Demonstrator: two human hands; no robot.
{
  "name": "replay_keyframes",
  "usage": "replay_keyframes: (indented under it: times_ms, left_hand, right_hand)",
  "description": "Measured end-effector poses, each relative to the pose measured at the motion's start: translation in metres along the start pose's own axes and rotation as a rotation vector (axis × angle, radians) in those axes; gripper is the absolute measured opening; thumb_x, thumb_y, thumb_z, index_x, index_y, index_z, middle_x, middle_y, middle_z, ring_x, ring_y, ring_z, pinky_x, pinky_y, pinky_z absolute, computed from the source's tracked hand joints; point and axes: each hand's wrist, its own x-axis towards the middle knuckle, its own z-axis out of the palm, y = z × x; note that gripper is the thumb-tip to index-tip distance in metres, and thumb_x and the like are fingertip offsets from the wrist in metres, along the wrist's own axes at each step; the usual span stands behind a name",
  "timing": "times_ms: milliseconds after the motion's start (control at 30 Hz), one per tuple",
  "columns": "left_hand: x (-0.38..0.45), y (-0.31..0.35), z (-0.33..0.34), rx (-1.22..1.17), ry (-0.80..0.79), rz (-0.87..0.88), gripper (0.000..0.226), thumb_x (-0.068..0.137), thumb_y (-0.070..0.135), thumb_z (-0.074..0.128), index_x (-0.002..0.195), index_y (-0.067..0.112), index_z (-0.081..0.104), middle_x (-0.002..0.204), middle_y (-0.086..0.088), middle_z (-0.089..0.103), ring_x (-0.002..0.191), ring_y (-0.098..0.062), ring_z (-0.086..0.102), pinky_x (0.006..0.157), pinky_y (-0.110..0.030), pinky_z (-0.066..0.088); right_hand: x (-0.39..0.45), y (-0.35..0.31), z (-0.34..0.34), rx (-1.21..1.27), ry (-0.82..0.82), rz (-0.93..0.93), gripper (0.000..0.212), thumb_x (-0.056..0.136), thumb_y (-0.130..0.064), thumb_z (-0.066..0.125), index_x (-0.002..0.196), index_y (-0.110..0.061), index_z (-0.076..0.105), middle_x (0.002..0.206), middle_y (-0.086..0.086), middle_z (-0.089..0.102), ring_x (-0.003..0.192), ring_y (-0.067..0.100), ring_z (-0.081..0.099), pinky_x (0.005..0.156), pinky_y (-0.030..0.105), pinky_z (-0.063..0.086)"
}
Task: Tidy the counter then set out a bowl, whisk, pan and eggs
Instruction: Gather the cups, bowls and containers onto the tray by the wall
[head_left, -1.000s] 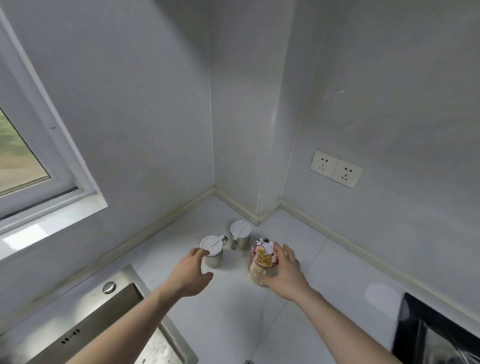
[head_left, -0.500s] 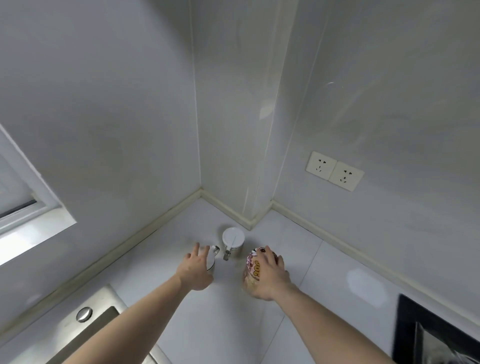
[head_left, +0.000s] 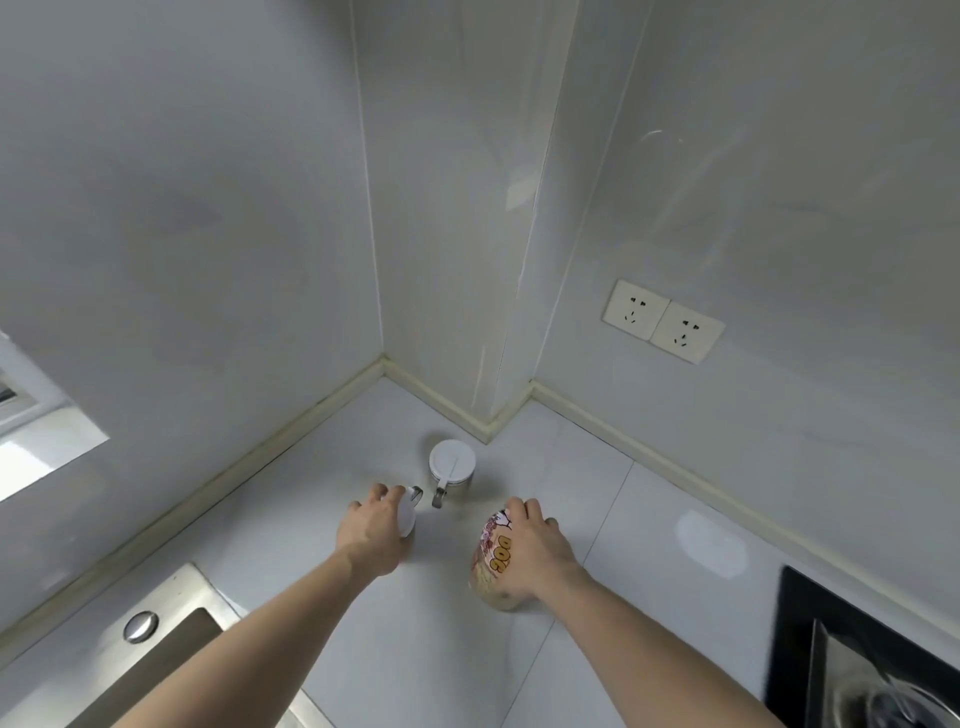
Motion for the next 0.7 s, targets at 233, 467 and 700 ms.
replay_keyframes:
  times_ms: [233, 467, 700]
  left_hand:
    - [-0.037, 0.003, 0.009, 0.019, -0.028, -0.015, 0.058, 0.086, 0.041, 0.061, 0.140, 0.032, 0.042, 0.130, 0.001, 0.050, 0.108, -0.032, 0.053, 0.081, -0.037, 0.053]
    - [-0.086, 0.010, 0.038, 0.046, -0.003, 0.012, 0.051, 0.088, 0.044, 0.062, 0.134, 0.032, 0.044, 0.128, 0.002, 0.051, 0.104, -0.031, 0.052, 0.076, -0.037, 0.051]
    - [-0.131, 0.029, 0.063, 0.070, 0.042, 0.021, 0.045, 0.090, 0.049, 0.059, 0.128, 0.032, 0.044, 0.122, 0.001, 0.051, 0.091, -0.027, 0.047, 0.067, -0.036, 0.050]
  right_hand:
    - [-0.049, 0.019, 0.044, 0.040, 0.082, 0.006, 0.078, 0.072, -0.069, 0.059, 0.131, -0.027, 0.030, 0.124, -0.003, 0.033, 0.110, 0.025, 0.038, 0.086, 0.038, 0.051]
    - [-0.105, 0.049, 0.065, 0.083, 0.145, -0.007, 0.080, 0.073, -0.072, 0.057, 0.137, -0.034, 0.029, 0.127, -0.004, 0.035, 0.110, 0.023, 0.040, 0.085, 0.036, 0.053]
    - [-0.162, 0.092, 0.083, 0.196, 0.212, -0.008, 0.091, 0.074, -0.077, 0.054, 0.150, -0.044, 0.017, 0.133, -0.009, 0.031, 0.119, 0.019, 0.041, 0.084, 0.033, 0.056]
